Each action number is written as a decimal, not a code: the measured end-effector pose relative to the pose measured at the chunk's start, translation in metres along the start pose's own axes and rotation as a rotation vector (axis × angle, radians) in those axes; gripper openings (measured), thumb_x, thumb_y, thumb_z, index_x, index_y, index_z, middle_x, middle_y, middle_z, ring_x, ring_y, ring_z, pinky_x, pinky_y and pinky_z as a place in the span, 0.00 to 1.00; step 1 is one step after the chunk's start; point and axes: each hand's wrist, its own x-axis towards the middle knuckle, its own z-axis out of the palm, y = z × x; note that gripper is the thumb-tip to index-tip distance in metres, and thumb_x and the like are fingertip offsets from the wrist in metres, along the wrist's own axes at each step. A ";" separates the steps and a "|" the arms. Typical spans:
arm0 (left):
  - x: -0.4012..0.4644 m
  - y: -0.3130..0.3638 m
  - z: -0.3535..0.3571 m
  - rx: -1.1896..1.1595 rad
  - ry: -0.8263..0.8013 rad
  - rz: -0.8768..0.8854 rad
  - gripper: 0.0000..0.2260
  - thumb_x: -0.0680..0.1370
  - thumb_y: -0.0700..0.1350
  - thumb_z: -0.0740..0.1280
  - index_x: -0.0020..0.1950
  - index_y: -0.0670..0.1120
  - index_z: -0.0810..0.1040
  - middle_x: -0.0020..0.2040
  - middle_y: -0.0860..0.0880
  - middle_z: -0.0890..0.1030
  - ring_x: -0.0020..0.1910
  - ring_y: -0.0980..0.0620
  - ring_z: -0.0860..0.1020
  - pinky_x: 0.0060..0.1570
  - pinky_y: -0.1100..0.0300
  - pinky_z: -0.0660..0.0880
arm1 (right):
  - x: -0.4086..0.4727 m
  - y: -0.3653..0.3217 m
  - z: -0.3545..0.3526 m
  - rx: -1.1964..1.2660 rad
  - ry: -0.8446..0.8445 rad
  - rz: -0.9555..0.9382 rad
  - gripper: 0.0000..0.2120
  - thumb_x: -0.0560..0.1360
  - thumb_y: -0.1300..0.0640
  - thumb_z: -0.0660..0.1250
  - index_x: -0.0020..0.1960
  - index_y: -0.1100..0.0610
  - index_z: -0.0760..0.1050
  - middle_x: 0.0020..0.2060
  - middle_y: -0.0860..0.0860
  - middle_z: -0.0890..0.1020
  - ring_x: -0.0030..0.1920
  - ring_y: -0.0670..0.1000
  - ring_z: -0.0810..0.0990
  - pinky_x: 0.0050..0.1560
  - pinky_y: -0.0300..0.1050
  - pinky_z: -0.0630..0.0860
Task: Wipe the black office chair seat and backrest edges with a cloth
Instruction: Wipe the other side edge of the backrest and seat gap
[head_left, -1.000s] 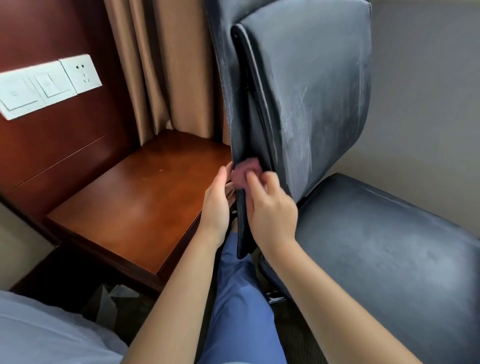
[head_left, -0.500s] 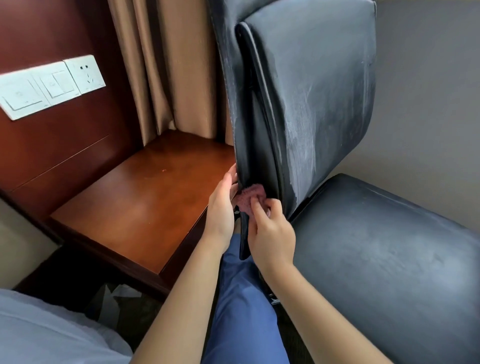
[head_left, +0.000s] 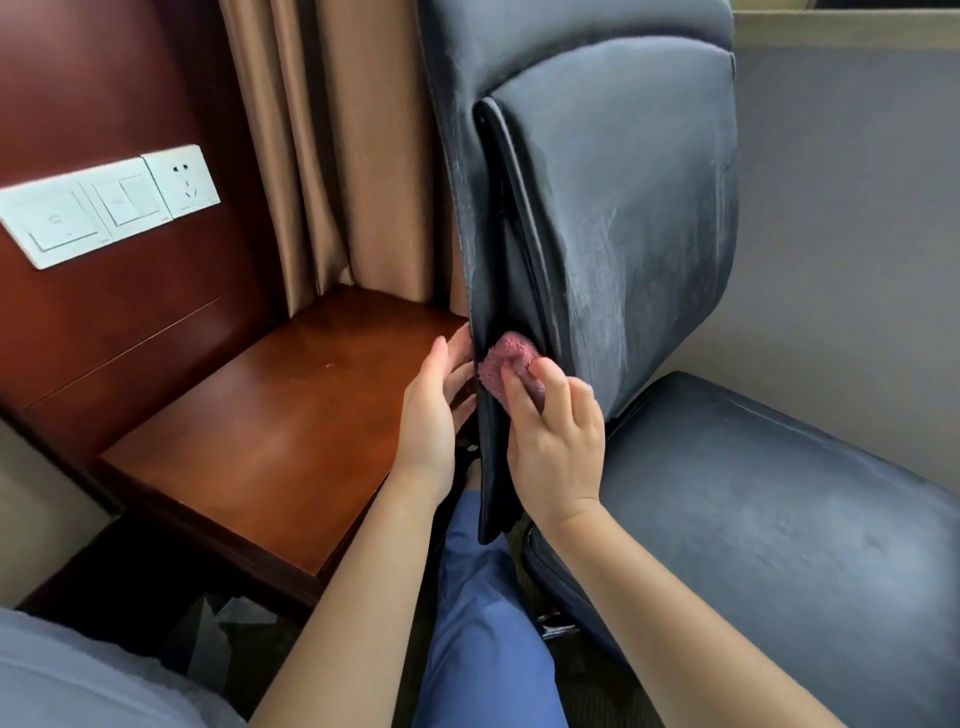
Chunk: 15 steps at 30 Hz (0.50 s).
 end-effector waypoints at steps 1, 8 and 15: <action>0.001 0.003 0.001 -0.010 -0.012 0.008 0.19 0.84 0.52 0.47 0.66 0.54 0.74 0.62 0.56 0.79 0.64 0.56 0.75 0.68 0.51 0.67 | 0.008 -0.001 -0.002 0.017 0.021 0.005 0.17 0.72 0.66 0.59 0.56 0.58 0.81 0.56 0.53 0.68 0.47 0.55 0.68 0.41 0.49 0.76; 0.009 0.030 0.015 -0.050 -0.036 0.103 0.16 0.84 0.50 0.49 0.57 0.56 0.76 0.49 0.59 0.84 0.51 0.62 0.81 0.53 0.64 0.76 | 0.094 -0.005 -0.014 0.058 0.158 0.049 0.16 0.73 0.61 0.62 0.58 0.55 0.79 0.57 0.51 0.66 0.52 0.53 0.67 0.49 0.47 0.70; 0.012 0.037 0.017 -0.081 -0.007 0.091 0.16 0.83 0.52 0.50 0.64 0.52 0.73 0.54 0.54 0.82 0.52 0.61 0.80 0.54 0.65 0.74 | 0.049 -0.003 0.002 0.111 0.146 0.024 0.13 0.75 0.53 0.65 0.58 0.54 0.79 0.61 0.53 0.69 0.57 0.56 0.69 0.56 0.49 0.72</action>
